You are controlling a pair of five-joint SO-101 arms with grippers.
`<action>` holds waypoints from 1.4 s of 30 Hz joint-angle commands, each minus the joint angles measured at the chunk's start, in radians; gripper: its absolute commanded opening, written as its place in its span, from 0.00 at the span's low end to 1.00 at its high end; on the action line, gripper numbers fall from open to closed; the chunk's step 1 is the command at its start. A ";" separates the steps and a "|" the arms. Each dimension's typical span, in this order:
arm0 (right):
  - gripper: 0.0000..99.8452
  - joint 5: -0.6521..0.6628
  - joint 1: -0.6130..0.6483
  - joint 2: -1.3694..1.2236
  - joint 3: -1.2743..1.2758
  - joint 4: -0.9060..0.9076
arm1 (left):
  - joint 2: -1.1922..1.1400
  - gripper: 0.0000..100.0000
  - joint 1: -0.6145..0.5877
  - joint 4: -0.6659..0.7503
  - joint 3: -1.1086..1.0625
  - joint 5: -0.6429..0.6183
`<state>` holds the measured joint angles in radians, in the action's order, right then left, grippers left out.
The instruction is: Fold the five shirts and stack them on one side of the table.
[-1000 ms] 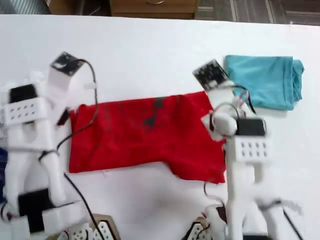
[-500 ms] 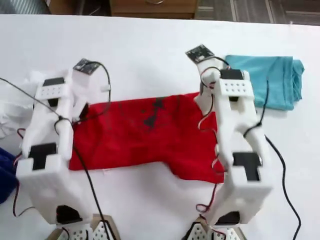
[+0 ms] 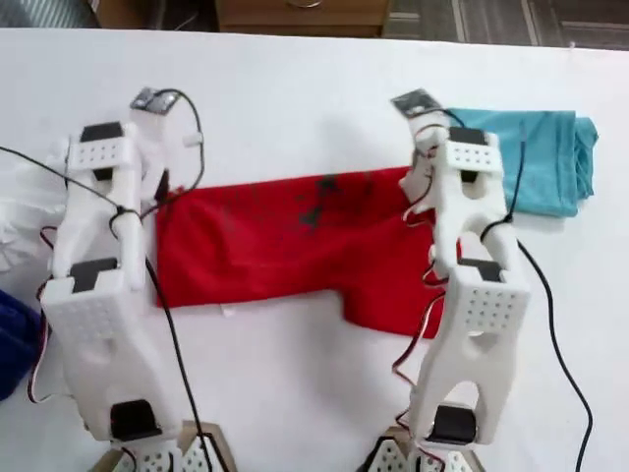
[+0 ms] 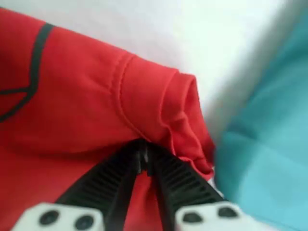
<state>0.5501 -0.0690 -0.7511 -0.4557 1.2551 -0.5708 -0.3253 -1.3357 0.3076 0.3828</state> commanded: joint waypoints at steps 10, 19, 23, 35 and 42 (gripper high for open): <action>0.02 -0.002 0.012 -0.004 -0.308 0.294 | 0.015 0.02 0.055 -0.313 0.143 0.063; 0.04 -0.005 -0.008 -0.004 -0.565 0.499 | 0.126 0.02 0.259 -0.311 -0.019 -0.135; 0.14 -0.005 -0.013 -0.004 -0.568 0.510 | 0.201 0.02 0.305 -0.167 -0.228 -0.160; 0.12 -0.005 -0.005 -0.008 -0.568 0.510 | 0.216 0.02 0.206 0.041 -0.354 -0.192; 0.11 -0.006 -0.007 -0.012 -0.568 0.510 | 0.199 0.02 0.279 -0.032 0.005 -0.221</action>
<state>0.5501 -0.0706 -0.7695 -0.9820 1.7446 -0.3974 -0.0706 -1.3802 0.1680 0.1910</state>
